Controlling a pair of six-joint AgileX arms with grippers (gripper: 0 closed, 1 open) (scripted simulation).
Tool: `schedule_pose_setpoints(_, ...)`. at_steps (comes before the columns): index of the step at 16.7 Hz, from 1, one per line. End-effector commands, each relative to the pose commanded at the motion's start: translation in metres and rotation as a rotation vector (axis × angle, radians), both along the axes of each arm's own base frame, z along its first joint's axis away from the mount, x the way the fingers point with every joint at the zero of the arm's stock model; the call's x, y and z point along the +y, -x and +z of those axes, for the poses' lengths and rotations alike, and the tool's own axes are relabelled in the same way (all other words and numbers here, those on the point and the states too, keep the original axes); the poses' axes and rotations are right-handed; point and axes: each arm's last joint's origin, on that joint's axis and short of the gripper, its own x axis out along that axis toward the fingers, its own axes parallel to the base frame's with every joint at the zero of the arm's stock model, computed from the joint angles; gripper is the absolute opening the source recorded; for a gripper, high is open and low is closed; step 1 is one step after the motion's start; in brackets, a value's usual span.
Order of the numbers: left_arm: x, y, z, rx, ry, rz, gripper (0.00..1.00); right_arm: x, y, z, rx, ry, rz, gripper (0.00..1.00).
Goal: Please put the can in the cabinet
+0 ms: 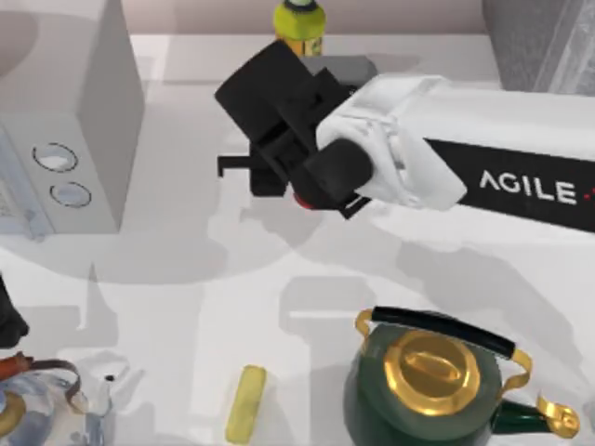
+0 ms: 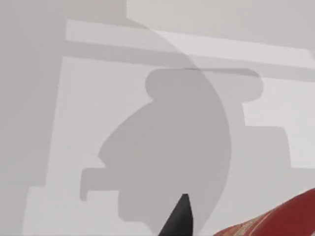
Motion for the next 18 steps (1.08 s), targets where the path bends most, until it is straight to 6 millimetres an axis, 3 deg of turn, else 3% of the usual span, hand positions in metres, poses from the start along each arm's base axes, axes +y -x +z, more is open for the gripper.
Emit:
schedule_pose_setpoints(4,0.000,0.000,0.000,0.000,0.000,0.000,1.00,-0.011,0.000,0.038,0.002,0.004,-0.020,0.00)
schedule_pose_setpoints(12,0.000,0.000,0.000,0.000,0.000,0.000,1.00,-0.016,0.003,0.045,0.000,-0.004,-0.012,0.00)
schedule_pose_setpoints(15,0.000,0.000,0.000,0.000,0.000,0.000,1.00,-0.040,0.009,0.065,-0.030,-0.052,0.006,0.00)
schedule_pose_setpoints(18,0.000,0.000,0.000,0.000,0.000,0.000,1.00,-0.082,0.022,0.091,-0.091,-0.120,0.025,0.00)
